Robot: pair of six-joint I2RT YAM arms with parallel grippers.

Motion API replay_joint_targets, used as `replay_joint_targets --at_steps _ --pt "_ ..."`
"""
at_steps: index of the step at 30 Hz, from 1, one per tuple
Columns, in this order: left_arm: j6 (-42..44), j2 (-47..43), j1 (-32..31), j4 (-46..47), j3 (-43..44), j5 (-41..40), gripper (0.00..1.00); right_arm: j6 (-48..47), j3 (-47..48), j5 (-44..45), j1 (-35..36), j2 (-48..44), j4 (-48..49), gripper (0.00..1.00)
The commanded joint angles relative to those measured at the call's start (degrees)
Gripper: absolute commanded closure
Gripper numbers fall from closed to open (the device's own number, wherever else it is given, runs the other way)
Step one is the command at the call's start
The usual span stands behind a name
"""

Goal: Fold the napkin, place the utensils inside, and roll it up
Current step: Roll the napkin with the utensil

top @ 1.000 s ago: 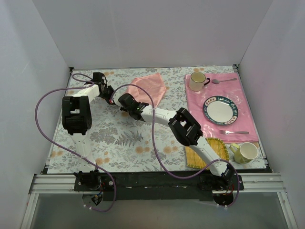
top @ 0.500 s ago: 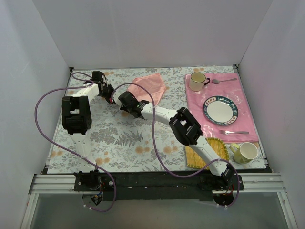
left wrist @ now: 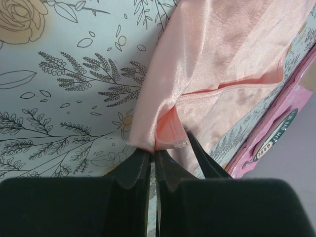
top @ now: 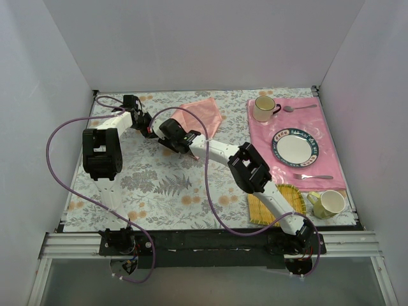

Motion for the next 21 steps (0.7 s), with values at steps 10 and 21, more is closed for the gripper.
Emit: replay_joint_targets --at_steps 10,21 --pt "1.9 -2.5 0.4 -1.8 1.2 1.6 1.0 2.5 1.8 -10.6 -3.1 2.6 -5.5 0.41" --pt "1.6 -2.5 0.4 -1.4 0.9 2.4 1.0 7.2 1.0 -17.3 -4.8 4.8 -7.5 0.49"
